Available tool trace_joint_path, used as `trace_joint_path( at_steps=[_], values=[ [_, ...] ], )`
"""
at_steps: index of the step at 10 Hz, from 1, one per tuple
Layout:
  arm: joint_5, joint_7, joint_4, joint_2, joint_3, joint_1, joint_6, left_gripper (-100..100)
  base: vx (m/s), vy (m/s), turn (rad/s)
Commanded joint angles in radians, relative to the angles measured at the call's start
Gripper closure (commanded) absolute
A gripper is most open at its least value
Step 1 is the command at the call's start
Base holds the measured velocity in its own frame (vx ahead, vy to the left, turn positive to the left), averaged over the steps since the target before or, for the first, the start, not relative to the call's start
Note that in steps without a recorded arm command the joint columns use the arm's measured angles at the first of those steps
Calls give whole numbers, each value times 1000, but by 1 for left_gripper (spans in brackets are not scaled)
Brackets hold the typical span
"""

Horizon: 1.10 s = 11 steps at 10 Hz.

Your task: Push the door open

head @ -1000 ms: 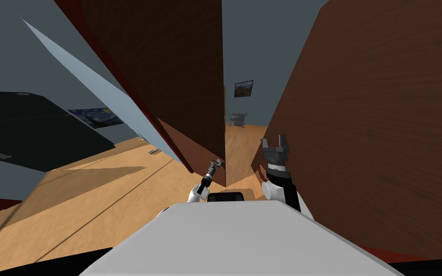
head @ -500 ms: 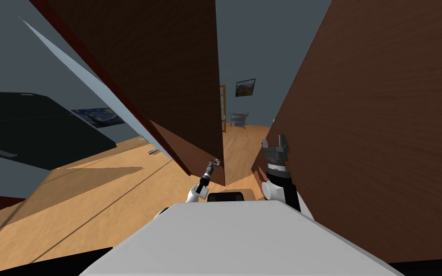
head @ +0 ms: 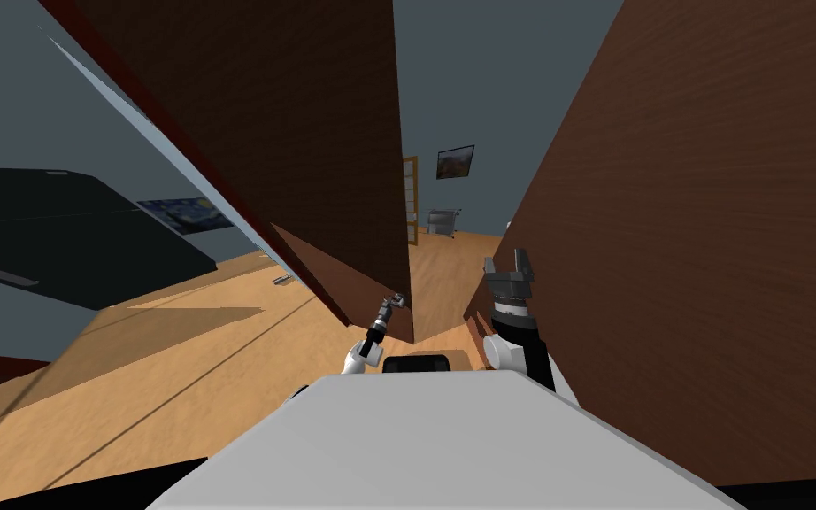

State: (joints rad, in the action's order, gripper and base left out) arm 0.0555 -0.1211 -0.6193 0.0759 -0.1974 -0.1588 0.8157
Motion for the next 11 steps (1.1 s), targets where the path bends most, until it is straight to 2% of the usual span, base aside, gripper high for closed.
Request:
trace_joint_path(
  at_steps=[1,2,3,5,11],
  values=[
    [-10,9,-26,10,22,3,-12,100,126,-132,65],
    [-10,9,-26,10,22,3,-12,100,79,-79,18],
    [-20,20,-23,8,45,2,-14,100,114,-127,47],
    [-27,27,-21,7,60,1,-15,100,139,-127,61],
    [-61,59,-12,-9,129,-2,-21,100,152,-135,64]
  ],
)
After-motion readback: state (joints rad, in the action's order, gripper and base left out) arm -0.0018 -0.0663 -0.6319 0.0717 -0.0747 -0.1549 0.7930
